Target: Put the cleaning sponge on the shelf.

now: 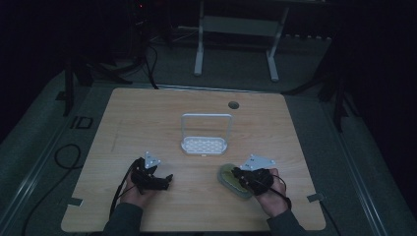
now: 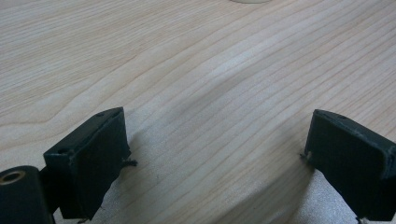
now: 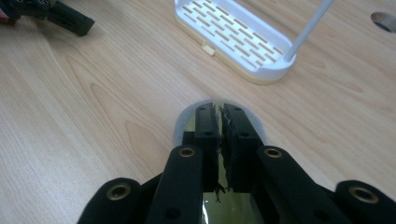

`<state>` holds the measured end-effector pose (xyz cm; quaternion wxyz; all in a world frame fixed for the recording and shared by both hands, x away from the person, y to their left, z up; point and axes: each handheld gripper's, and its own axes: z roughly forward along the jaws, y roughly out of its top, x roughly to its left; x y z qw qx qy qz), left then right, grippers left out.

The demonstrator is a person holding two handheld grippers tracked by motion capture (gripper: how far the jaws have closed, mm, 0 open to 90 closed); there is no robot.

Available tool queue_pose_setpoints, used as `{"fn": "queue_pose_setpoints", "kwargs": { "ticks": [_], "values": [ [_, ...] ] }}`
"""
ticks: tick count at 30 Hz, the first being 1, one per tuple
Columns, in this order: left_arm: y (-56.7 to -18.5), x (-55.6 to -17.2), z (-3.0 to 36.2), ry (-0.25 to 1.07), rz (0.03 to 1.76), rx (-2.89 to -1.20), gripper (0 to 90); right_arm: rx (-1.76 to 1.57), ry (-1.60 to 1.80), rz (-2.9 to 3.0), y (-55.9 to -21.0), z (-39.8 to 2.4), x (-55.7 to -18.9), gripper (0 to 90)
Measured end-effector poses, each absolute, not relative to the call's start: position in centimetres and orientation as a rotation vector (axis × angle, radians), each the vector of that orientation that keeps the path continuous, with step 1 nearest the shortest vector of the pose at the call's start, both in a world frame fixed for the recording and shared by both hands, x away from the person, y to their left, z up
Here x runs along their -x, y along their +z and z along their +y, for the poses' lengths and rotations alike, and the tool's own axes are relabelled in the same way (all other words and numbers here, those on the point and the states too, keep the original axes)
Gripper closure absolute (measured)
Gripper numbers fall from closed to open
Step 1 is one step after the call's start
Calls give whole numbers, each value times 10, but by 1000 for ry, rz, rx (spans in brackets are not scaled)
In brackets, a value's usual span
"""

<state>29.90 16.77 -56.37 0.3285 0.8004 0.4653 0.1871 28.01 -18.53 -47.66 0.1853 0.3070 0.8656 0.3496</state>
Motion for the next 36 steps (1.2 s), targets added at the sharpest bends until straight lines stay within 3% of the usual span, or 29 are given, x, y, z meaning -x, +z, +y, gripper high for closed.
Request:
{"fn": "queue_pose_setpoints", "kwargs": {
  "ticks": [23, 36],
  "values": [
    [-564, -299, 168, 487, 1219, -2095, 62, -844, 824, 2636, -456, -192, -310, 590],
    [-564, -299, 168, 488, 1220, -2092, 62, -893, 738, 2716, -457, -192, -323, 523]
  ]
}}
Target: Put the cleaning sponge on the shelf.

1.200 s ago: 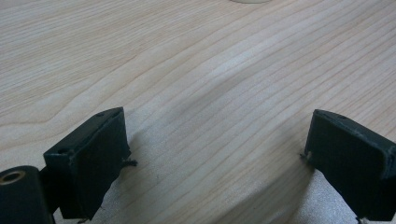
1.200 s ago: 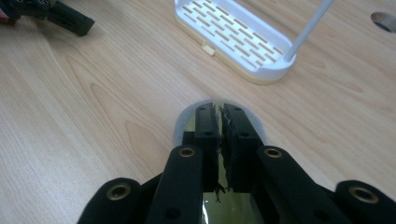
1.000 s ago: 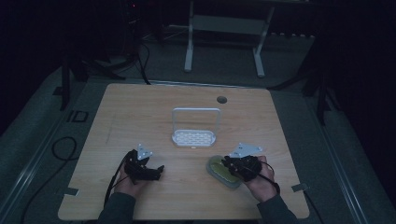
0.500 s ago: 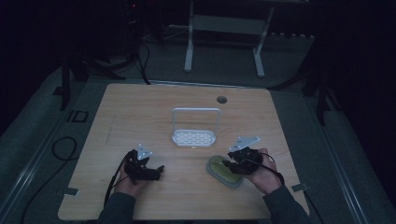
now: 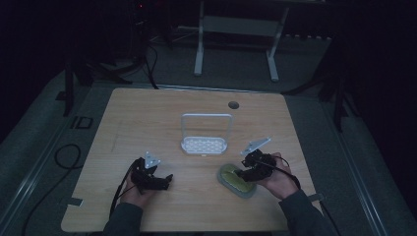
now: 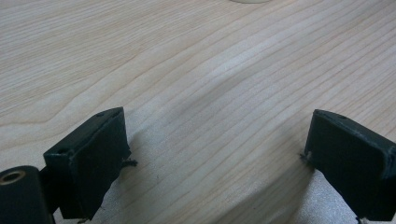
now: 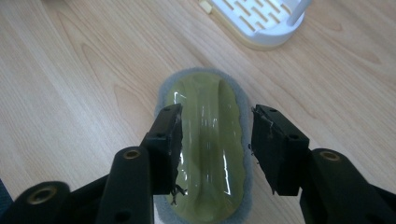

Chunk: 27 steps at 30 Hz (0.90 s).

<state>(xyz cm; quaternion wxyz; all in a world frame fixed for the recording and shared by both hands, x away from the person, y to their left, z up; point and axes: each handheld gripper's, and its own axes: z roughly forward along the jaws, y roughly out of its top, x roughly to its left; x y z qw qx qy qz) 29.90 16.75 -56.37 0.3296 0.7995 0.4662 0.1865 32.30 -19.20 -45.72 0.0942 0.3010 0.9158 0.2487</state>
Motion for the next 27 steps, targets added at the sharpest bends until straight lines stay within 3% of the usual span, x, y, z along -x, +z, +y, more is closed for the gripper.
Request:
{"fn": "queue_pose_setpoints", "kwargs": {
  "ticks": [15, 27],
  "values": [
    [-564, -299, 168, 488, 1220, -2092, 62, -894, 641, 2804, -456, -181, -330, 506],
    [-564, -299, 168, 489, 1219, -2092, 62, -868, 514, 2881, -460, -169, -337, 543]
  ]
}}
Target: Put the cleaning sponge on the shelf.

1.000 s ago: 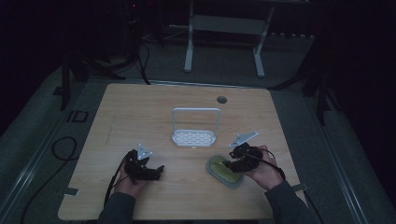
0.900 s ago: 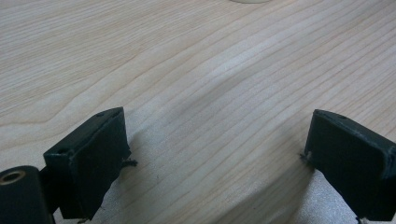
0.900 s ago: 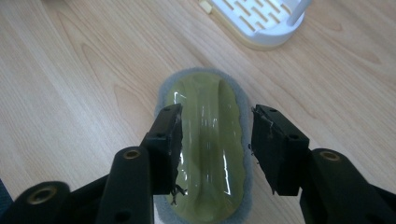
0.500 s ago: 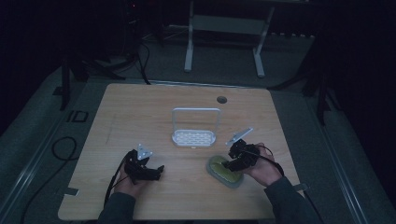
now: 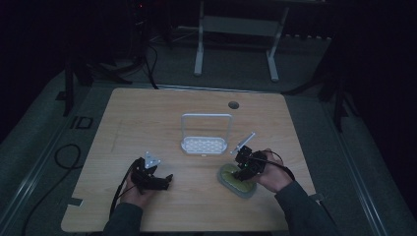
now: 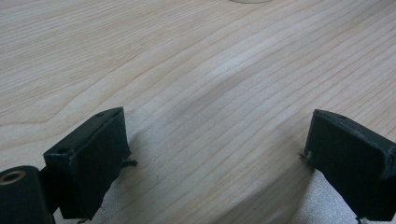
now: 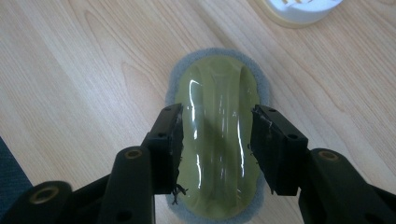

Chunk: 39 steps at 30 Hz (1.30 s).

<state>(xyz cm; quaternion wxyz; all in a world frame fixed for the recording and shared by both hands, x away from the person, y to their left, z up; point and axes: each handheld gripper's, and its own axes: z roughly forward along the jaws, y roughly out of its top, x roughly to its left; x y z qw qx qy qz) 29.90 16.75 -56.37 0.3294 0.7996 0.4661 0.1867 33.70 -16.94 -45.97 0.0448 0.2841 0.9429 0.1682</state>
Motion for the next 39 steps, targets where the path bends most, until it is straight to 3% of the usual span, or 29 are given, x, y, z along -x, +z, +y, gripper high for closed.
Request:
{"fn": "queue_pose_setpoints", "kwargs": {
  "ticks": [39],
  "values": [
    [-564, -299, 168, 489, 1217, -2095, 62, -727, 149, 3077, -468, -148, -360, 623]
  ]
}}
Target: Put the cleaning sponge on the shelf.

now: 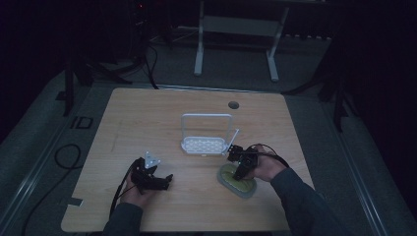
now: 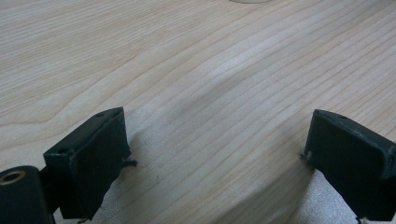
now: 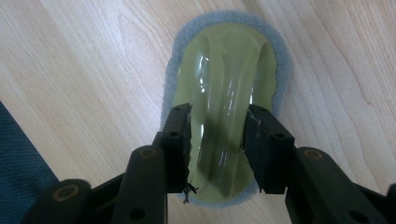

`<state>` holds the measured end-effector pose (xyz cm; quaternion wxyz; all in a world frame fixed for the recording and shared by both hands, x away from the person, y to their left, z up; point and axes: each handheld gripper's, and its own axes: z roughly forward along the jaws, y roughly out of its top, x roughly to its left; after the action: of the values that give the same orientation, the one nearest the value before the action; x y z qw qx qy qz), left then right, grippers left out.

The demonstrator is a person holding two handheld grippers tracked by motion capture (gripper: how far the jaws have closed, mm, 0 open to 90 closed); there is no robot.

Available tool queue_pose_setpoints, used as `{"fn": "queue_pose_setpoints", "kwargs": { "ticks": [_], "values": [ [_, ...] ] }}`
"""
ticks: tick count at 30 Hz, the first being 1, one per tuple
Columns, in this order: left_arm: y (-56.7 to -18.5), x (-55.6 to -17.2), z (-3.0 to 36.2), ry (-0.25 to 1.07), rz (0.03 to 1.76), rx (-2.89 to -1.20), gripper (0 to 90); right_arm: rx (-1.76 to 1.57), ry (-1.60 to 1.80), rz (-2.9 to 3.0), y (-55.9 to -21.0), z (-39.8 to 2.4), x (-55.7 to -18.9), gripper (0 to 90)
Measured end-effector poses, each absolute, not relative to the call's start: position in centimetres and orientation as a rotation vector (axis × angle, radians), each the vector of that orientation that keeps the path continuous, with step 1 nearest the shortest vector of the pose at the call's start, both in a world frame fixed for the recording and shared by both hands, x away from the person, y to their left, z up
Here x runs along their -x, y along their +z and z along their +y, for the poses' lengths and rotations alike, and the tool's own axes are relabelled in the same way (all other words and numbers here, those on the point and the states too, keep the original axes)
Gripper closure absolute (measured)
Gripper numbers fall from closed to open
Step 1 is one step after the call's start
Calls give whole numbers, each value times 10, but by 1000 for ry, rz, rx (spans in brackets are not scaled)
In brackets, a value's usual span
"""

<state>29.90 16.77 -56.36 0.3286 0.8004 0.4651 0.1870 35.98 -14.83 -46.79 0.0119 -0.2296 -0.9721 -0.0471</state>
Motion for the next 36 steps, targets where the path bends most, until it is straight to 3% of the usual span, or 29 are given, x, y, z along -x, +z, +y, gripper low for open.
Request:
{"fn": "queue_pose_setpoints", "kwargs": {
  "ticks": [22, 36],
  "values": [
    [-564, -299, 168, 490, 1217, -2096, 62, 667, -57, -3043, -472, -142, -366, 712],
    [-564, -299, 168, 490, 1217, -2096, 62, 626, -61, -3080, -467, -140, -364, 716]
  ]
}}
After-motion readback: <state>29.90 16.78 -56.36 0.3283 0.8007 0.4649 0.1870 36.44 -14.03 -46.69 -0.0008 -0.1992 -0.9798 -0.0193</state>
